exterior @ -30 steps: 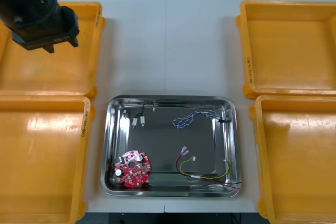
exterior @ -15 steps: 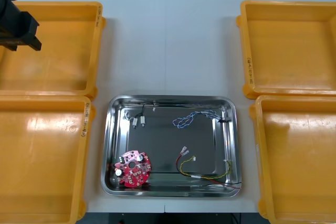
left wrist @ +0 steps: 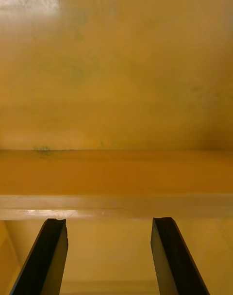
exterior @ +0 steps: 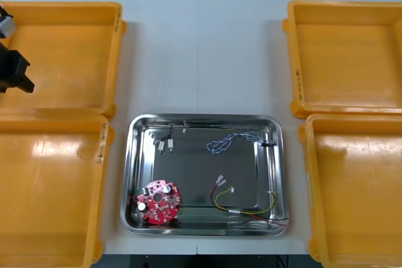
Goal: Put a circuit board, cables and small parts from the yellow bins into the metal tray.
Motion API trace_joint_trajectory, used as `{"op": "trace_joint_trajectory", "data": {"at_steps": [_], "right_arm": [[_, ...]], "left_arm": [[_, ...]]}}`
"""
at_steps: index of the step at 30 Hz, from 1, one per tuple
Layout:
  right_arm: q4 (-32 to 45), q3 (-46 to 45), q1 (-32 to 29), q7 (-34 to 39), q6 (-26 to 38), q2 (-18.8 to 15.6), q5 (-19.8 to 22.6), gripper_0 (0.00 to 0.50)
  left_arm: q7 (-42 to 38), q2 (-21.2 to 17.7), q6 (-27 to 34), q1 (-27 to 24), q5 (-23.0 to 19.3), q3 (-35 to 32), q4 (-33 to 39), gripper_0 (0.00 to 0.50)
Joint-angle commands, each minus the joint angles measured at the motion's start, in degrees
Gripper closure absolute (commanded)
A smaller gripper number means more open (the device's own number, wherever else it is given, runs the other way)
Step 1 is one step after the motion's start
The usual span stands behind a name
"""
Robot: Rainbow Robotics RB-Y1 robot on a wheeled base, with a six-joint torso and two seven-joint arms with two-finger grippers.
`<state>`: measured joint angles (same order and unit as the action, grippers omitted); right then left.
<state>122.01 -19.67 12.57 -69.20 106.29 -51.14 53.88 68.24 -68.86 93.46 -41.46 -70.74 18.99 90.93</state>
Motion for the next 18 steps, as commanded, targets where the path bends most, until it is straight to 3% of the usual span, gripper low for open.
{"op": "trace_joint_trajectory", "data": {"at_steps": [1, 4, 18], "right_arm": [[1.4, 0.2, -0.4, -1.6, 0.0, 0.1, -0.2, 0.000], [1.4, 0.2, -0.4, -1.6, 0.0, 0.1, -0.2, 0.000], [1.4, 0.2, -0.4, -1.6, 0.0, 0.1, -0.2, 0.000]], "left_arm": [[2.1, -2.1, -0.3, 6.6, 0.6, -8.2, 4.1, 0.000], [2.0, -1.2, 0.1, 8.7, 1.5, -10.9, 5.6, 0.000], [1.2, -1.2, 0.7, 8.7, 2.6, -11.2, 6.3, 0.000]]}}
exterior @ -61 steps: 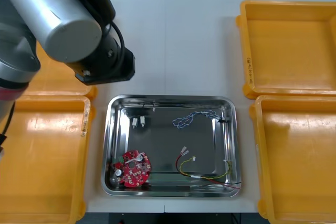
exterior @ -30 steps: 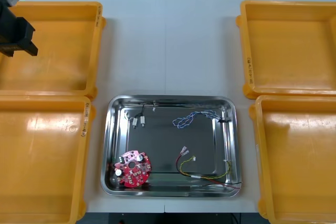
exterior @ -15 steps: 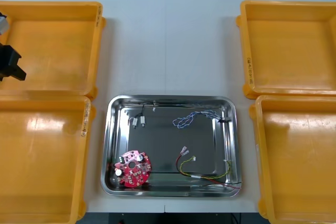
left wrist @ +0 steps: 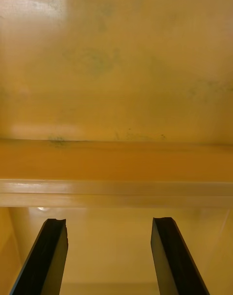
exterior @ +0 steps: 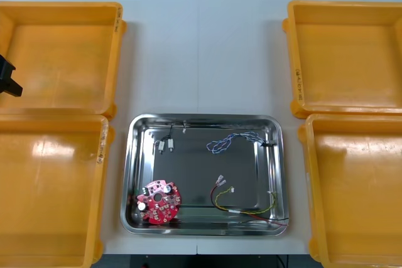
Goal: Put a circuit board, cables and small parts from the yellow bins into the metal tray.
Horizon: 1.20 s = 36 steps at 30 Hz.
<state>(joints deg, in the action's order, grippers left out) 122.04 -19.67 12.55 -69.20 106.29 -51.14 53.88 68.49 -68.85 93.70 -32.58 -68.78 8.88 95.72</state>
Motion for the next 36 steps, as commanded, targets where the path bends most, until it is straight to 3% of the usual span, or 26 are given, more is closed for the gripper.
{"op": "trace_joint_trajectory", "data": {"at_steps": [1, 36], "right_arm": [[1.4, 0.2, -0.3, -1.6, 0.0, 0.1, -0.2, 0.000], [1.4, 0.2, -0.3, -1.6, 0.0, 0.1, -0.2, 0.000]], "left_arm": [[0.9, -1.2, 0.4, -0.2, 0.7, -1.1, 1.5, 0.000], [0.9, -1.2, 0.4, -0.2, 0.7, -1.1, 1.5, 0.000]]}}
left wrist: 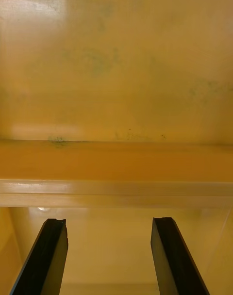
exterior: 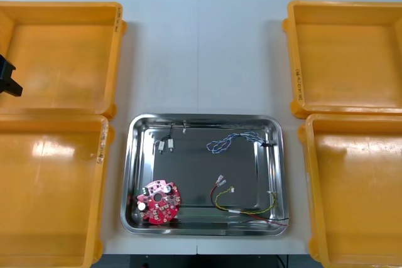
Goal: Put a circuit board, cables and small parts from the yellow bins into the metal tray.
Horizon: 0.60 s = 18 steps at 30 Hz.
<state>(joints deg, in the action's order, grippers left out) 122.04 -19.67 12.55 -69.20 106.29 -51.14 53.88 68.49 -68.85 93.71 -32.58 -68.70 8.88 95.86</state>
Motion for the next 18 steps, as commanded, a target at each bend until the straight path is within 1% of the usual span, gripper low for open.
{"op": "trace_joint_trajectory", "data": {"at_steps": [1, 18], "right_arm": [[1.4, 0.2, -0.3, -1.6, 0.0, 0.1, -0.2, 0.000], [1.4, 0.2, -0.3, -1.6, 0.0, 0.1, -0.2, 0.000]], "left_arm": [[0.9, -1.2, 0.4, -0.2, 0.6, -1.1, 1.3, 0.000], [0.9, -1.2, 0.4, -0.2, 0.6, -1.1, 1.3, 0.000]]}}
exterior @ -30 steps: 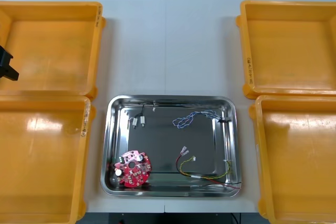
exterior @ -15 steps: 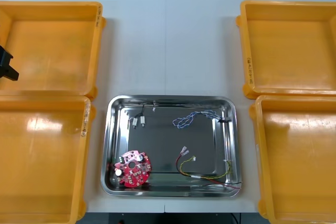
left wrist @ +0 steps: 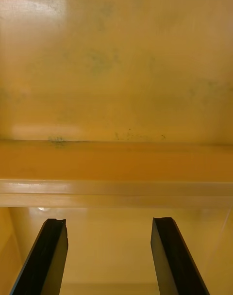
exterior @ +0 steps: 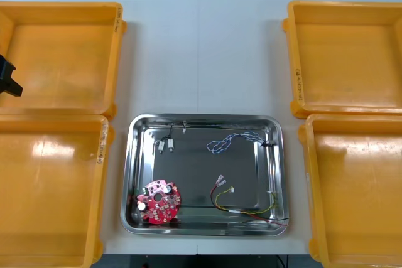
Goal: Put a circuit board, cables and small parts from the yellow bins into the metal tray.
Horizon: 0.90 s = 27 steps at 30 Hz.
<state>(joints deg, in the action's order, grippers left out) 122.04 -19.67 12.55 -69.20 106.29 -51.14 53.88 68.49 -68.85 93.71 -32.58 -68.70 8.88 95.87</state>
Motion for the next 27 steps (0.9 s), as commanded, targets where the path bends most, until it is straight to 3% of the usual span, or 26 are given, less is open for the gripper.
{"op": "trace_joint_trajectory", "data": {"at_steps": [1, 27], "right_arm": [[1.4, 0.2, -0.3, -1.6, 0.0, 0.1, -0.2, 0.000], [1.4, 0.2, -0.3, -1.6, 0.0, 0.1, -0.2, 0.000]], "left_arm": [[0.9, -1.2, 0.4, -0.2, 0.6, -1.1, 1.3, 0.000], [0.9, -1.2, 0.4, -0.2, 0.6, -1.1, 1.3, 0.000]]}}
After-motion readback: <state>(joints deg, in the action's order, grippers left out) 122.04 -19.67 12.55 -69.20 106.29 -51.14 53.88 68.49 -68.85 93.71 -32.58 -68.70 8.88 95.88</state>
